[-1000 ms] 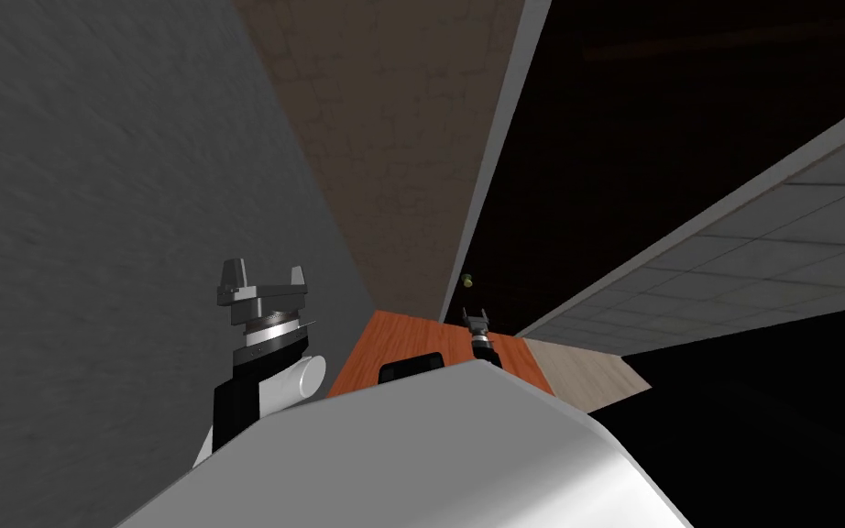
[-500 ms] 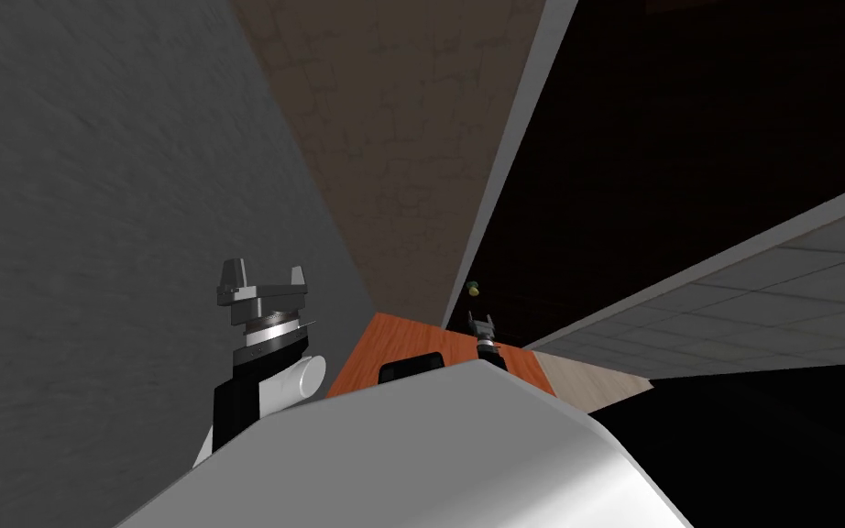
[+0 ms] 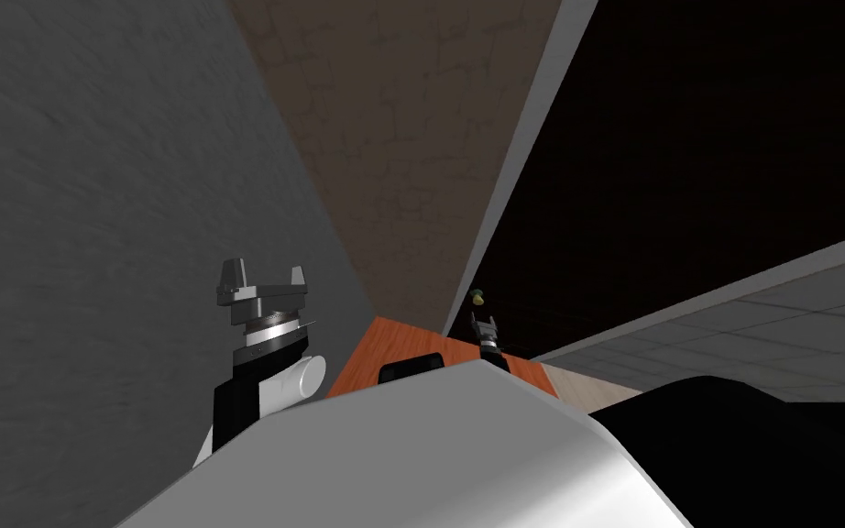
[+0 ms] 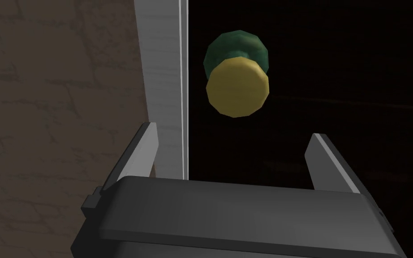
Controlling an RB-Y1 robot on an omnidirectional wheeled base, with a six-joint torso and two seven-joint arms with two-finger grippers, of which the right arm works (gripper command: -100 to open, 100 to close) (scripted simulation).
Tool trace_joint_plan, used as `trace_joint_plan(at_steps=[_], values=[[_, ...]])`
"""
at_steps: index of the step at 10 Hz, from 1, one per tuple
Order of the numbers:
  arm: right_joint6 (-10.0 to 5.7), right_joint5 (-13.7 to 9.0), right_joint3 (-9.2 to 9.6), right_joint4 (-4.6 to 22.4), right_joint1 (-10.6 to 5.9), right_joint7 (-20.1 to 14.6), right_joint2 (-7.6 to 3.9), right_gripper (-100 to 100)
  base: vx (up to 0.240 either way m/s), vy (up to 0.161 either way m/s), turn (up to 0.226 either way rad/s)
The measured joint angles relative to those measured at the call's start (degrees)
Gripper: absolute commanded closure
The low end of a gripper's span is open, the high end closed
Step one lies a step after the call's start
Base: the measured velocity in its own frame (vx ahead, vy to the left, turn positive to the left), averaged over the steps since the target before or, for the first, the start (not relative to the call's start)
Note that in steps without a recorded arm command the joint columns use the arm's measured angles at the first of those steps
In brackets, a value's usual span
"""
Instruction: Pull the door open
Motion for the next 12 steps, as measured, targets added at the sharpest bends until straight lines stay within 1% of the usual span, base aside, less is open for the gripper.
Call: trace_joint_plan(at_steps=[2, 3, 5, 6, 8, 11, 12], values=[[-0.21, -0.4, -0.52, 1.4, -0.5, -1.1, -0.66, -100, 0.206, -0.094, 0.082], [-0.53, -0.5, -0.68, 3.0, -1.16, -1.9, -1.05, -100, 0.212, -0.058, 0.069], [-0.85, -0.8, -1.09, 3.8, -1.14, -2.9, -1.62, -100, 0.127, -0.039, 0.028], [-0.84, -0.9, -1.13, 3.8, -1.17, -3.0, -1.66, 100, -0.007, -0.002, -0.025], [-0.86, -0.9, -1.27, 3.8, -1.15, -2.9, -1.79, 100, -0.027, 0.004, 0.005], [-0.69, -0.9, -1.12, 3.9, -1.05, -2.9, -1.68, 100, -0.008, 0.003, -0.001], [-0.67, -0.9, -1.11, 3.9, -1.04, -2.9, -1.67, 100, -0.117, -0.017, 0.081]])
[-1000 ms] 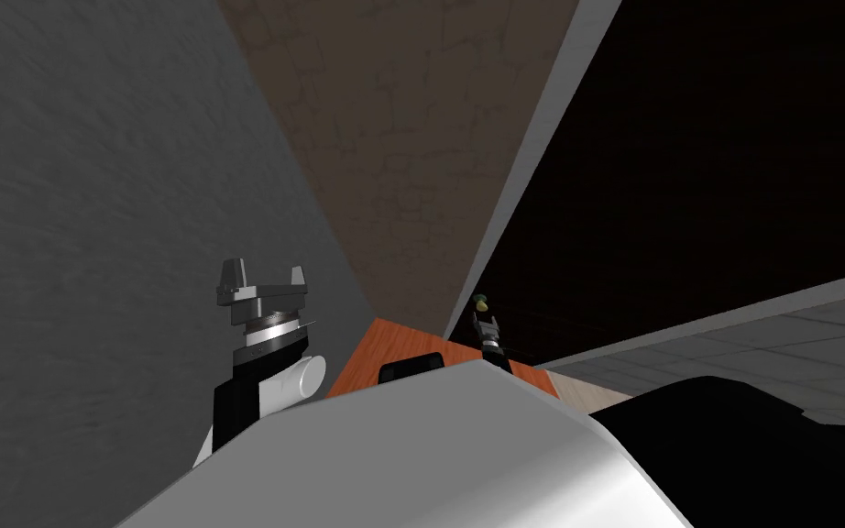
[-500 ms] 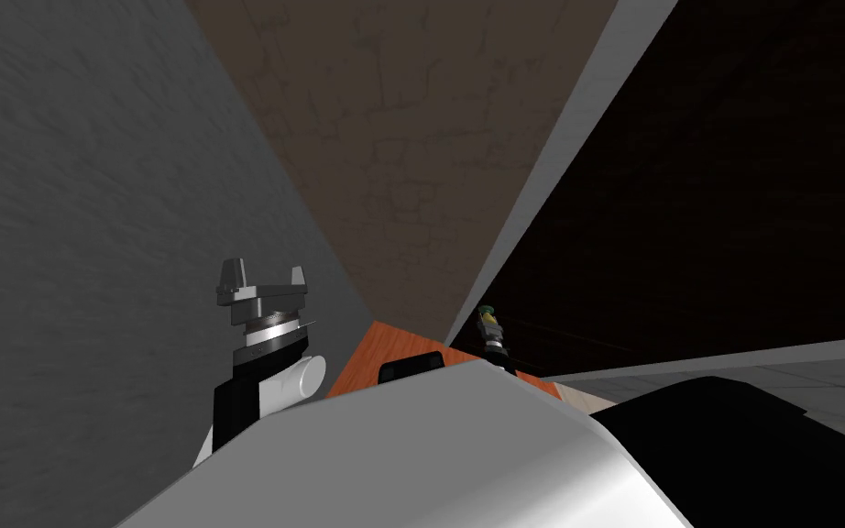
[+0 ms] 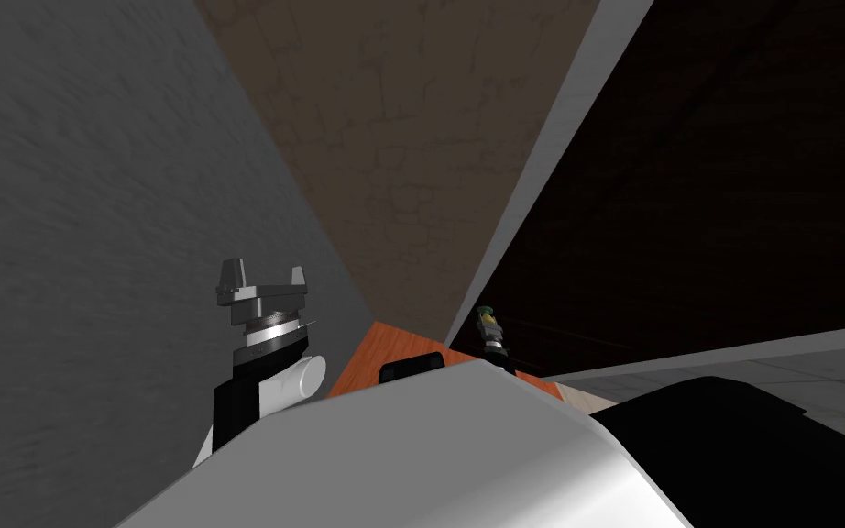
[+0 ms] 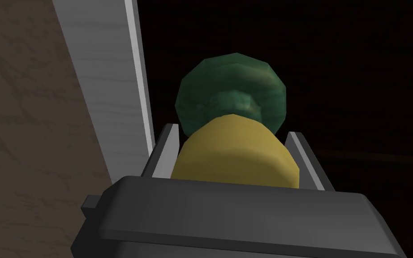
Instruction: Pull the door open
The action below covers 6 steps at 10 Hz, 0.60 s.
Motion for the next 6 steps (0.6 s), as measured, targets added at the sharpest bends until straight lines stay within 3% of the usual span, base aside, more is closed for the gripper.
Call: trace_joint_plan(at_steps=[6], values=[[-1.38, 1.9, 3.4, -0.8, 1.36, -2.8, -1.99, 100, -0.195, -0.001, 0.074]])
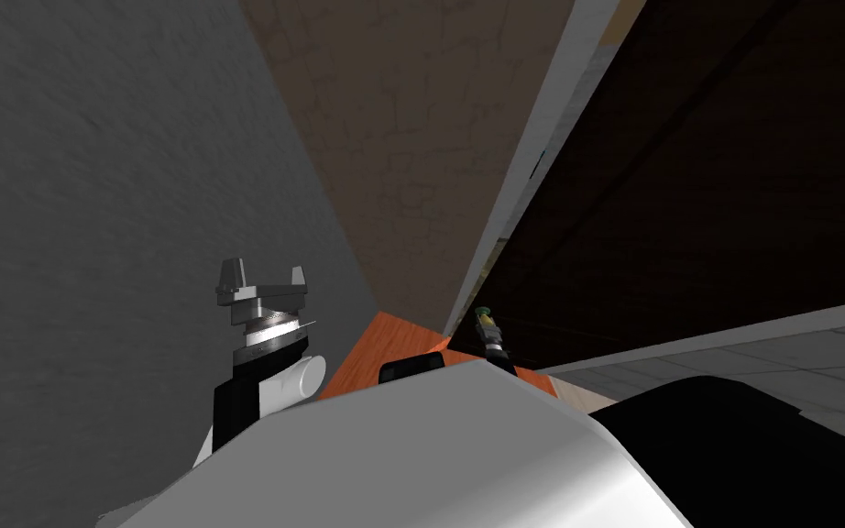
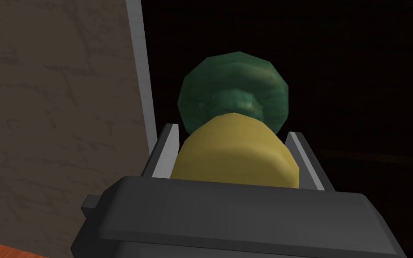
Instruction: Pull the door open
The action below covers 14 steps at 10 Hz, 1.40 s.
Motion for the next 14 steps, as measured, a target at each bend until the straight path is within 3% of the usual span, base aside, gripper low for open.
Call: trace_joint_plan(at_steps=[6, 14], values=[[-1.3, 1.7, 3.14, -0.5, 1.37, -2.7, -1.93, 100, -0.182, -0.007, 0.081], [-6.39, 4.5, 7.99, 0.8, 3.25, -7.8, -5.78, 100, -0.22, -0.014, 0.106]])
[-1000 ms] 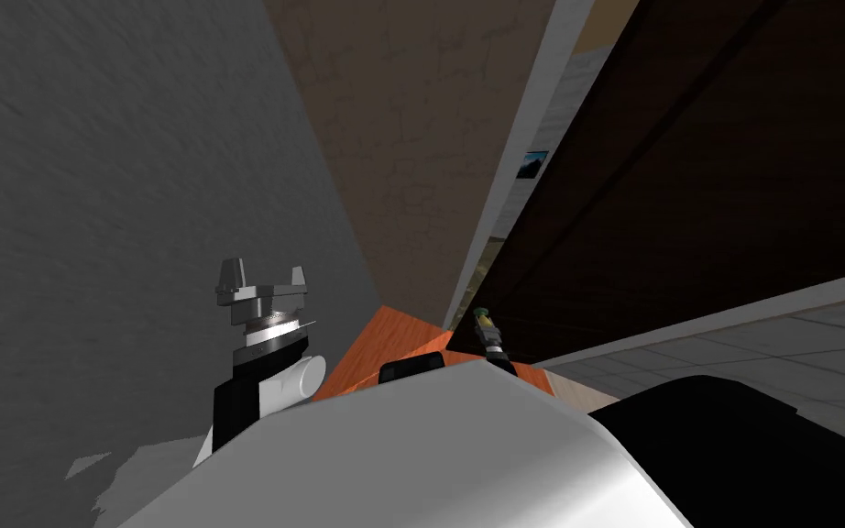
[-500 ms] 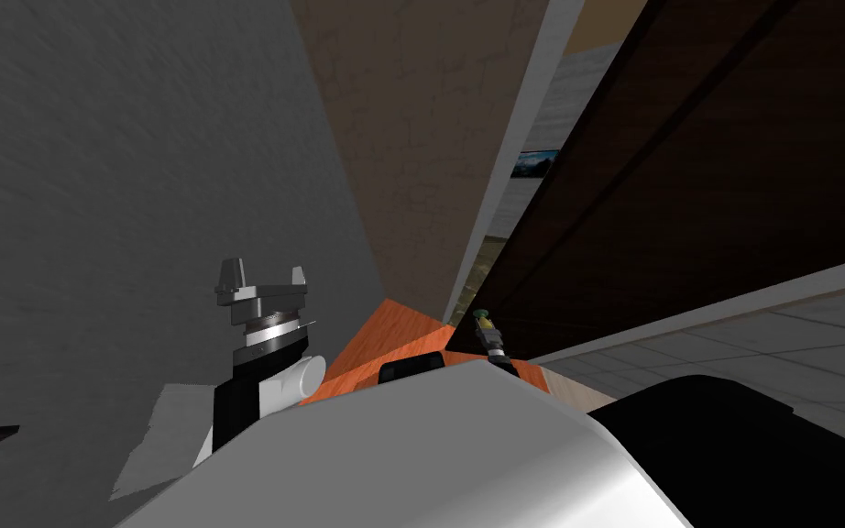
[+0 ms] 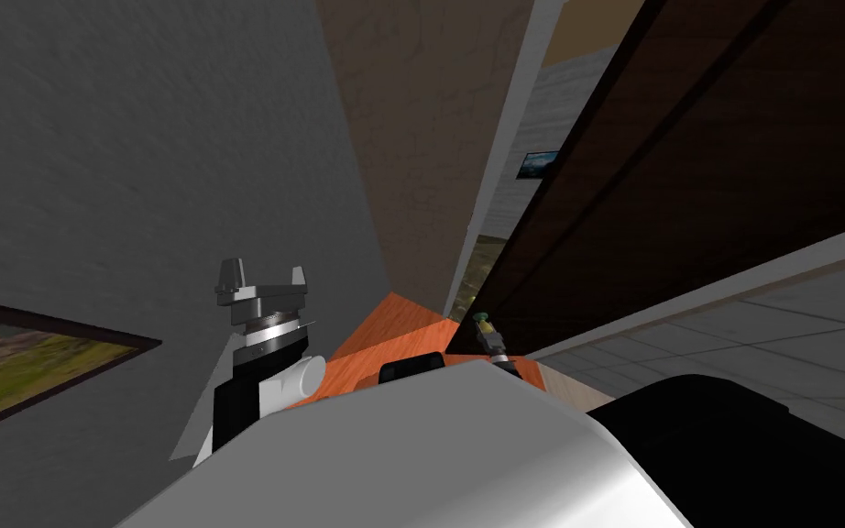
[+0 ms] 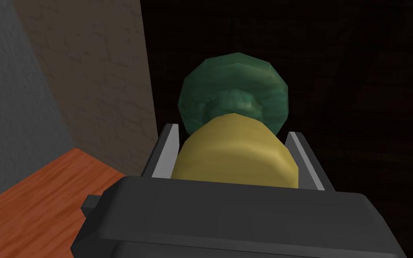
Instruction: Pull the door open
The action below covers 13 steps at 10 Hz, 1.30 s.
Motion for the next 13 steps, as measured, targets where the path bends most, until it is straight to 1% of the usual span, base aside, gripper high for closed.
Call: trace_joint_plan(at_steps=[1, 2, 4, 5, 7, 9, 10, 11, 13], values=[[-0.03, 0.1, 0.19, 0.1, 0.14, -0.1, 0.03, 100, -0.155, -0.029, 0.104], [-0.44, 0.3, 0.57, 0.4, 0.24, -0.5, -0.25, 100, -0.252, -0.025, 0.19], [-1.76, 0.7, 1.28, 1.1, 0.15, -1.5, -1.03, 100, -0.246, -0.039, 0.128], [-2.59, 1.0, 1.92, 1.8, 0.07, -2.1, -1.24, 100, -0.23, -0.052, 0.16], [-4.32, 1.7, 3.26, 2.9, 0.41, -3.6, -2.1, 100, -0.251, -0.025, 0.166], [-5.67, 2.3, 4.28, 3.6, 0.57, -4.7, -2.94, 100, -0.229, -0.035, 0.109], [-6.2, 2.5, 4.72, 3.8, 0.78, -5.1, -3.3, 100, -0.098, -0.004, 0.019], [-6.21, 2.6, 4.88, 3.8, 0.89, -5.2, -3.29, 100, -0.165, -0.024, 0.138], [-6.82, 2.8, 5.27, 4.7, 0.51, -5.9, -3.53, 100, -0.215, -0.059, 0.149]])
